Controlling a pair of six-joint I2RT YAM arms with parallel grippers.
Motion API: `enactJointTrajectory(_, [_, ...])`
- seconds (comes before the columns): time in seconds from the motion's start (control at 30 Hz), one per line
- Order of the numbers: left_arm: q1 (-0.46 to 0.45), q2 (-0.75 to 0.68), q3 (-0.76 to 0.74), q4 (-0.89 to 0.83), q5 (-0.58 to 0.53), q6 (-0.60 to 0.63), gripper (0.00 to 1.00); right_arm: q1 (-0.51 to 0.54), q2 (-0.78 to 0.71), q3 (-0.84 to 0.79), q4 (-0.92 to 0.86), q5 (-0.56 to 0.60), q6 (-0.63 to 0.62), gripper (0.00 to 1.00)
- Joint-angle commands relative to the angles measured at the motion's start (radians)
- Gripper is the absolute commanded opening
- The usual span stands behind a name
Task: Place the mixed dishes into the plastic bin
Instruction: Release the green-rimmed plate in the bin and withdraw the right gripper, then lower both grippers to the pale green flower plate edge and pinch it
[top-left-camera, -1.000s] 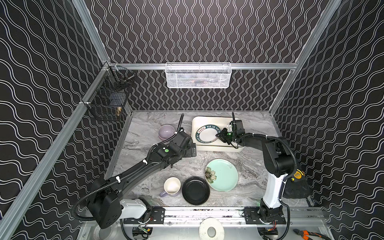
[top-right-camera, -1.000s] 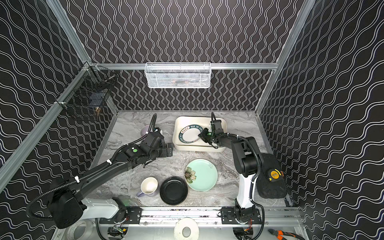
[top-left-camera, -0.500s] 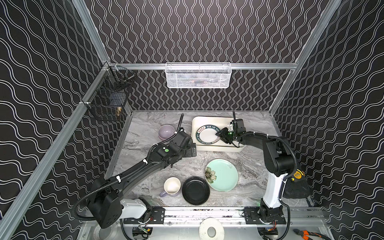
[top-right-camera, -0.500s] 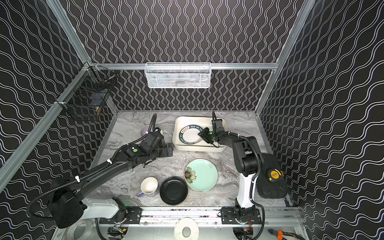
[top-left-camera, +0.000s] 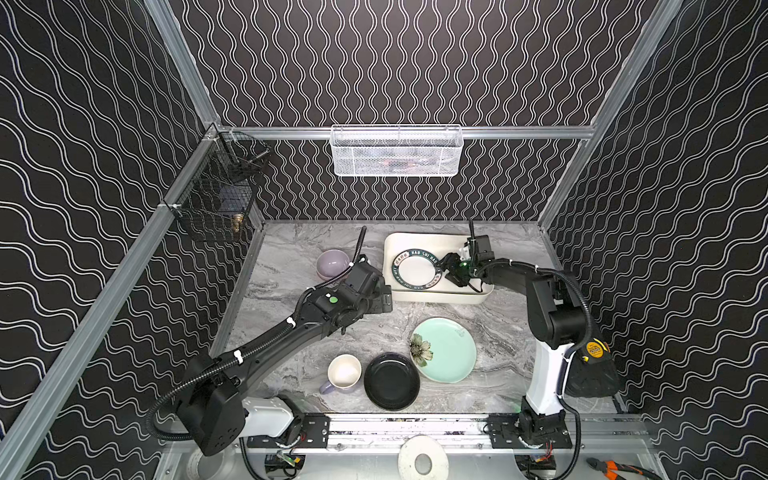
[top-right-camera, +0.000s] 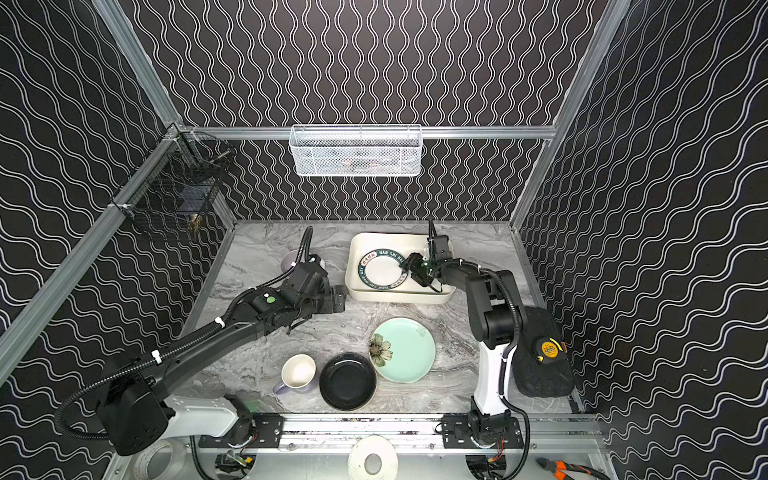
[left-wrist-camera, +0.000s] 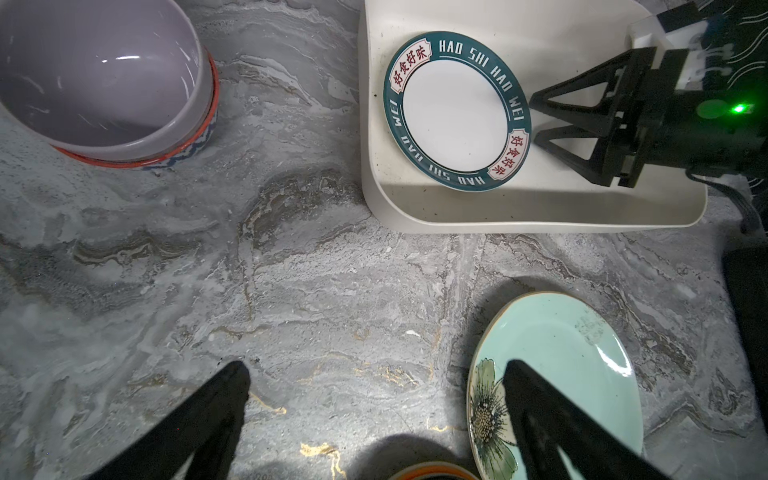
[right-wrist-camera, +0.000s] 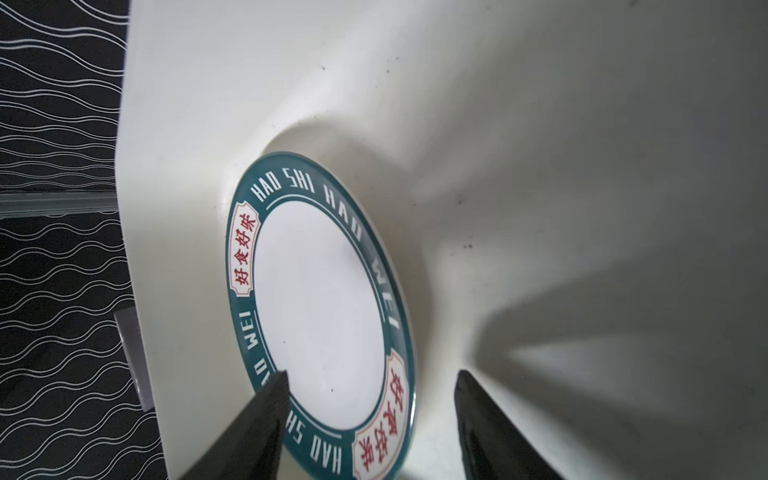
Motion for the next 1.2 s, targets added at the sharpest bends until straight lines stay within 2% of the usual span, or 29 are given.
enactJointTrajectory(0.0, [0.004, -0.001, 0.001, 0.018, 0.008, -0.002, 0.99, 0.003, -0.061, -0.002, -0.015, 0.024, -0.059, 0.65])
enactJointTrajectory(0.3, [0.003, -0.018, -0.017, 0.028, 0.045, -0.012, 0.99, 0.003, -0.375, -0.095, -0.185, 0.055, -0.153, 0.69])
enactJointTrajectory(0.33, [0.001, -0.018, -0.026, 0.038, 0.056, -0.013, 0.99, 0.003, -0.418, -0.123, -0.213, 0.056, -0.160, 0.75])
enactJointTrajectory(0.37, [0.003, -0.018, -0.036, 0.045, 0.066, -0.015, 0.99, 0.003, -0.460, -0.148, -0.235, 0.061, -0.169, 0.92])
enactJointTrajectory(0.4, [0.000, -0.016, -0.047, 0.056, 0.077, -0.019, 0.99, 0.003, -0.510, -0.181, -0.260, 0.073, -0.177, 0.94])
enactJointTrajectory(0.57, [-0.010, -0.001, -0.089, 0.092, 0.106, -0.035, 0.99, 0.004, -0.750, -0.378, -0.358, 0.089, -0.175, 0.74])
enactJointTrajectory(0.6, [-0.015, -0.001, -0.093, 0.097, 0.107, -0.036, 0.99, 0.004, -0.799, -0.413, -0.395, 0.109, -0.168, 0.74])
enactJointTrajectory(0.67, [-0.028, 0.000, -0.098, 0.104, 0.104, -0.037, 0.99, 0.004, -0.890, -0.489, -0.437, 0.125, -0.143, 0.66])
enactJointTrajectory(0.93, [-0.109, 0.046, -0.075, 0.112, 0.077, -0.039, 0.96, 0.006, -1.095, -0.731, -0.502, 0.122, -0.031, 0.62])
enactJointTrajectory(1.07, [-0.145, 0.126, -0.054, 0.118, 0.080, -0.035, 0.81, 0.006, -1.164, -0.820, -0.482, 0.099, 0.029, 0.59])
enactJointTrajectory(1.17, [-0.157, 0.186, -0.030, 0.127, 0.097, -0.028, 0.74, 0.006, -1.191, -0.855, -0.468, 0.083, 0.056, 0.58])
